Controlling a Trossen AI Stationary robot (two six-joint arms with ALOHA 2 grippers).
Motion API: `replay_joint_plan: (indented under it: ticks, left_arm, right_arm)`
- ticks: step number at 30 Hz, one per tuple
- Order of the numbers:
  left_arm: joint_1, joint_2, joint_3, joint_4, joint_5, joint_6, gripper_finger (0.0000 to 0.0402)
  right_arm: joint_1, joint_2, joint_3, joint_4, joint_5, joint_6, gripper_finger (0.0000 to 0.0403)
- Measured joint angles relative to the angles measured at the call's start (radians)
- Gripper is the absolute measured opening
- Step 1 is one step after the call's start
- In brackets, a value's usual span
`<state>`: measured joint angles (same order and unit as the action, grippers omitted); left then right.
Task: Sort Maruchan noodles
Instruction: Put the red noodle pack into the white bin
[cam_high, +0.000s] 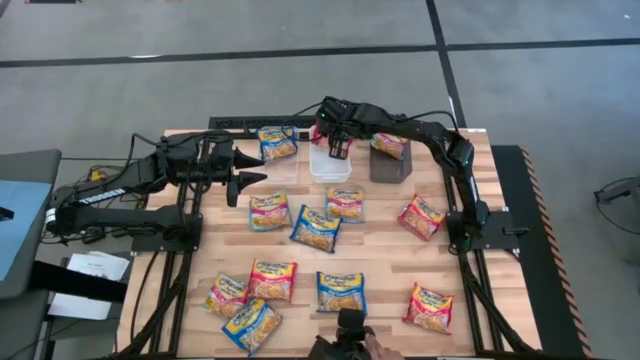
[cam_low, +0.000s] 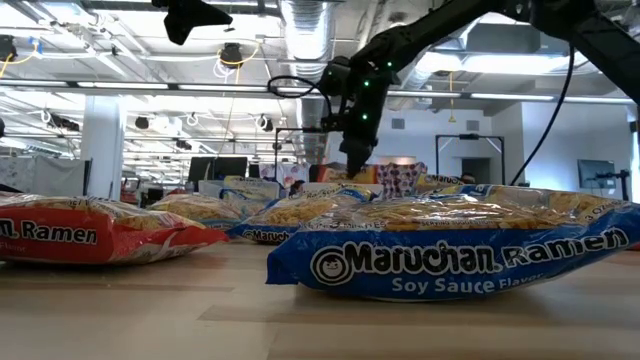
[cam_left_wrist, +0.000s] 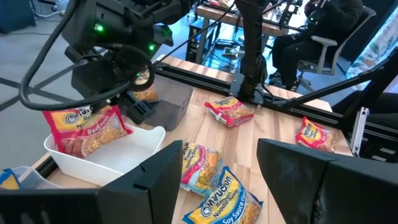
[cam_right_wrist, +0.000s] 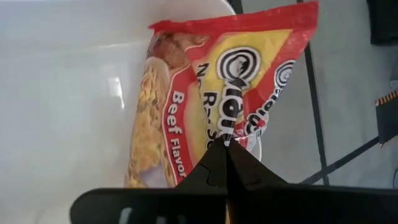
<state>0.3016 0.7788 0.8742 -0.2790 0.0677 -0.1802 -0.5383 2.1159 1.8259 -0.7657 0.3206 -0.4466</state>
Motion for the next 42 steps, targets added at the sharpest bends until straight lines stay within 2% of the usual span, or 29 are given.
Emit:
replay_joint_plan:
  ticks: [4,13,18,24,29,31,36,42]
  left_arm:
    - [0.0,0.0,0.0,0.0,0.0,0.0,0.0197]
    - [0.0,0.0,0.0,0.0,0.0,0.0,0.0197]
    - [0.0,0.0,0.0,0.0,0.0,0.0,0.0196]
    - [0.0,0.0,0.0,0.0,0.0,-0.008,0.0196]
    - [0.0,0.0,0.0,0.0,0.0,-0.013,0.0196]
    - [0.0,0.0,0.0,0.0,0.0,-0.015,0.0196]
    - [0.0,0.0,0.0,0.0,-0.027,-0.016,0.0196]
    - [0.0,-0.001,0.0,-0.006,-0.045,-0.034,0.0196]
  right_arm:
    - [0.007,0.0,0.0,0.023,0.0,-0.001,0.0027]
    - [0.009,0.0,0.0,0.029,0.001,-0.006,0.0105]
    - [0.007,-0.008,0.009,0.017,0.009,0.001,0.0126]
    - [0.024,-0.01,0.109,-0.125,0.027,0.029,0.0128]
    - [0.046,-0.01,0.187,-0.327,0.016,0.113,0.0127]
    - [0.051,-0.015,0.194,-0.409,-0.012,0.153,0.0127]
    - [0.042,-0.04,0.193,-0.584,-0.167,0.224,0.0127]
    - [0.048,-0.123,0.193,-0.635,-0.253,0.244,0.0127]
